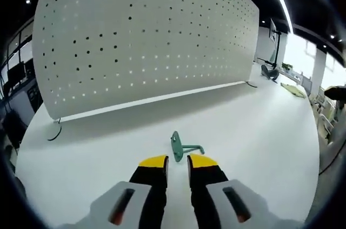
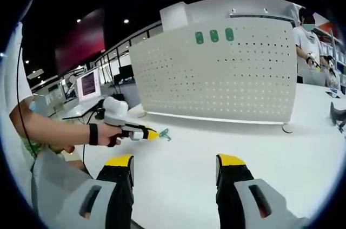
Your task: Insert the hook assembly into the mounting plate slot until the hook locks in place.
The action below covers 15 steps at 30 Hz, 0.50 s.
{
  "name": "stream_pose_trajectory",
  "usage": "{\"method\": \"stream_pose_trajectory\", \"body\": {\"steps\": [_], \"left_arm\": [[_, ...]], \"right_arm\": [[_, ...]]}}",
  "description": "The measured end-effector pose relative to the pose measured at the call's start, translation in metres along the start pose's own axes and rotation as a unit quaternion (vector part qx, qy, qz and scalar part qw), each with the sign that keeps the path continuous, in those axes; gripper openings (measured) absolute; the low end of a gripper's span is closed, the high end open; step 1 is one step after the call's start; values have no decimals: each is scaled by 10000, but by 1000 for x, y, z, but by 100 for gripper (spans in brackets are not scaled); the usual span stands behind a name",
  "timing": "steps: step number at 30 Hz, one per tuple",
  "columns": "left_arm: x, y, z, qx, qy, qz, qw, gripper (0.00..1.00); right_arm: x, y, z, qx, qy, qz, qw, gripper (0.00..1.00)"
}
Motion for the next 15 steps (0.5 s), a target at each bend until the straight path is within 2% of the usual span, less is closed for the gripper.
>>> {"method": "stream_pose_trajectory", "body": {"steps": [12,15], "left_arm": [[2,-11,-4,137,-36,8,9999,13],[2,-13,-5,74,-86,10,9999,10]], "right_arm": [[3,2,-1,31,-5,112,9999,62],[2,5,-1,68,-57,33,10000,62]]}}
Point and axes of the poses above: the point that each gripper's makers call its tool centre point, and the gripper's own axes: y roughly backward along the fingers, z roughly to its left, x roughly out of its underside, the point moved 10 cm from there along y, roughly backward along the fingers, and after that the axes turned 15 degrees about -x, right-handed, at the moved point
